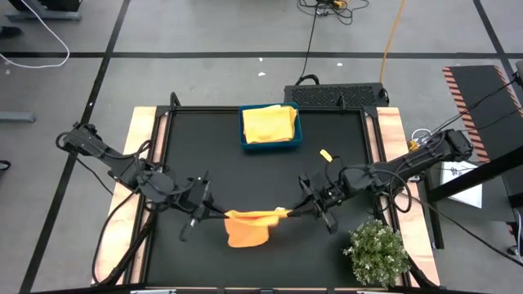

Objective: Fold microfiber towels
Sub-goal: Fold the orange microfiber towel

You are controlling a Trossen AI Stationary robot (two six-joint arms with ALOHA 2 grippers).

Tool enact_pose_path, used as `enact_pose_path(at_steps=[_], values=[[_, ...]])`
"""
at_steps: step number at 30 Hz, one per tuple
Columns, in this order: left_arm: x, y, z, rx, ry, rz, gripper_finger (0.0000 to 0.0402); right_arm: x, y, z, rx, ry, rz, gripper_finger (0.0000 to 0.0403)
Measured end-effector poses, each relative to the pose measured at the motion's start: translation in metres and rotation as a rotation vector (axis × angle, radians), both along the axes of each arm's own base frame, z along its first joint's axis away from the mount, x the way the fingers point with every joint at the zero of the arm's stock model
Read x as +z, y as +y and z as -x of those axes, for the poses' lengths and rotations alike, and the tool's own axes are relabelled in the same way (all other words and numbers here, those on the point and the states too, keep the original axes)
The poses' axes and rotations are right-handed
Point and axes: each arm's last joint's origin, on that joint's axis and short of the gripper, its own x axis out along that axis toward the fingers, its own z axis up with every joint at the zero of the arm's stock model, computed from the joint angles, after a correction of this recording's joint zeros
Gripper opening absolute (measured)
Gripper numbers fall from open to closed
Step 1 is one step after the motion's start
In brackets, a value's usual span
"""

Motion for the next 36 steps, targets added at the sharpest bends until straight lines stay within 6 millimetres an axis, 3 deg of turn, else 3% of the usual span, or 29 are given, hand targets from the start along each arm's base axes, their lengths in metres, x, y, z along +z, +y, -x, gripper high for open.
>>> enact_pose_path(at_steps=[5, 10, 19, 28, 36], values=[[-0.016, 0.019, -0.002, 0.136, 0.146, -0.118, 0.0004, -0.014, -0.025, -0.007, -0.172, 0.142, 0.03, 0.0005], [-0.049, 0.043, -0.007, 0.287, 0.297, -0.306, 0.0011, -0.032, -0.049, -0.01, -0.338, 0.234, 0.135, 0.0006], [-0.097, 0.079, -0.026, 0.366, 0.228, -0.295, 0.0009, -0.074, -0.084, -0.004, -0.464, 0.316, 0.209, 0.0002], [-0.13, 0.099, -0.027, 0.447, 0.185, -0.261, 0.0008, -0.112, -0.084, 0.006, -0.354, 0.149, 0.176, 0.0027], [-0.131, 0.099, -0.027, 0.452, 0.153, -0.252, 0.0004, -0.133, -0.08, -0.002, -0.337, 0.195, 0.191, 0.0068]])
